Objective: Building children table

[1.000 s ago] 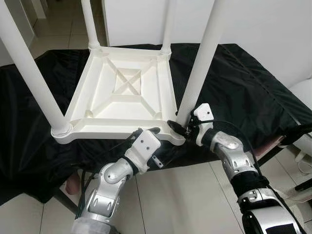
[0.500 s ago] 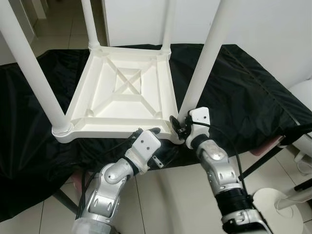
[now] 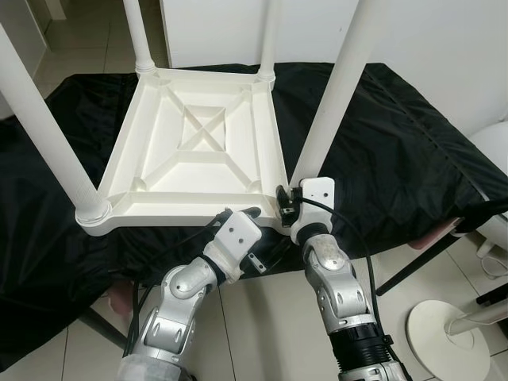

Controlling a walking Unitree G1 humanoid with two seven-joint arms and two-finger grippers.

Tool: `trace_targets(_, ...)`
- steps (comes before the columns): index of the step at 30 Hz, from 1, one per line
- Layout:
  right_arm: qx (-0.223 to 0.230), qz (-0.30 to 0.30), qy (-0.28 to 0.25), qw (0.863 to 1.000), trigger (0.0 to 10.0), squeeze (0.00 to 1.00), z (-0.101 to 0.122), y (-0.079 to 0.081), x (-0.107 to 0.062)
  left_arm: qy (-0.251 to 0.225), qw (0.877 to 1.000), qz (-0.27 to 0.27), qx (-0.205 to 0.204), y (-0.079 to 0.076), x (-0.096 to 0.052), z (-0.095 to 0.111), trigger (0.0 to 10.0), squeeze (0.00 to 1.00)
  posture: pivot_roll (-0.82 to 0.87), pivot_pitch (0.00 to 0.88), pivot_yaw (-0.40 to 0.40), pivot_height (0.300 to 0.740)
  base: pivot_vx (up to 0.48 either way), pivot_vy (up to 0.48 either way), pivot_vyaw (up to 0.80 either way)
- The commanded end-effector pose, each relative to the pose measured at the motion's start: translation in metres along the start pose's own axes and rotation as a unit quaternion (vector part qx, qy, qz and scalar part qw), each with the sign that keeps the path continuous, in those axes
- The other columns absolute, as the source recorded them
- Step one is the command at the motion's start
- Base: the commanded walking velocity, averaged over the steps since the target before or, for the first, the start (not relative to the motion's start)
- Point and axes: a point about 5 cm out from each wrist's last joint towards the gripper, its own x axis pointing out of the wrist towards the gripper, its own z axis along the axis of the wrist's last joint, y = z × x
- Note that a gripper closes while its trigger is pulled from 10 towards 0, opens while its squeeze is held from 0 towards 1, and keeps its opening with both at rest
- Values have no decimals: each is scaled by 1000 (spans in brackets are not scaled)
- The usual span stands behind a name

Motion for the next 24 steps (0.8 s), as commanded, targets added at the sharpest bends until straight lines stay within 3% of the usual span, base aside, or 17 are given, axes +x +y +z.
trace_targets(1, 13, -15, 2, 1000, 10000, 1000, 1, -5, -2, 1, 998, 55, -4, 6, 0, 1, 10000, 0, -44, 80, -41, 740, 0, 0, 0)
trace_targets(7, 20, 7, -2, 1000, 10000, 1000, 3, -9, -3, 1, 998, 56, -3, 6, 0, 1, 10000, 0, -46, 80, -40, 740, 0, 0, 0)
trace_targets(10, 12, 59, -2, 998, 10000, 1000, 5, -18, -4, 1, 998, 56, -3, 6, -1, 1, 10000, 0, -48, 81, -41, 740, 0, 0, 0)
trace_targets(11, 3, 85, 2, 996, 10000, 886, 5, -24, -4, 2, 998, 55, -4, 5, -1, 0, 10000, 0, -48, 81, -41, 740, 0, 0, 0)
trace_targets(13, 3, 85, 2, 996, 10000, 886, 5, -24, -4, 2, 998, 55, -4, 5, -1, 0, 10000, 0, -48, 81, -41, 740, 0, 0, 0)
trace_targets(14, -19, 115, 7, 993, 10000, 0, 5, -31, -2, 2, 998, 56, -4, 5, -1, 0, 10000, 0, -52, 84, -42, 740, 0, 0, 0)
trace_targets(15, -19, 115, 7, 993, 10000, 0, 5, -31, -2, 2, 998, 56, -4, 5, -1, 0, 10000, 0, -52, 84, -42, 740, 0, 0, 0)
trace_targets(17, -58, 169, 16, 984, 10000, 0, 4, -44, 4, 2, 998, 56, -6, 5, 0, 0, 10000, 0, -56, 84, -41, 740, 0, 0, 0)
trace_targets(20, -66, 180, 19, 981, 10000, 0, 4, -47, 5, 2, 998, 56, -6, 5, 0, 0, 10000, 0, -56, 84, -41, 740, 0, 0, 0)
trace_targets(22, -95, 232, 26, 968, 10000, 0, 1, -52, 12, 1, 998, 55, -6, 5, 1, 0, 10000, 0, -55, 83, -39, 740, 0, 0, 0)
trace_targets(24, -99, 242, 27, 965, 10000, 0, 1, -53, 14, 1, 998, 55, -6, 5, 1, 0, 10000, 0, -55, 83, -39, 740, 0, 0, 0)
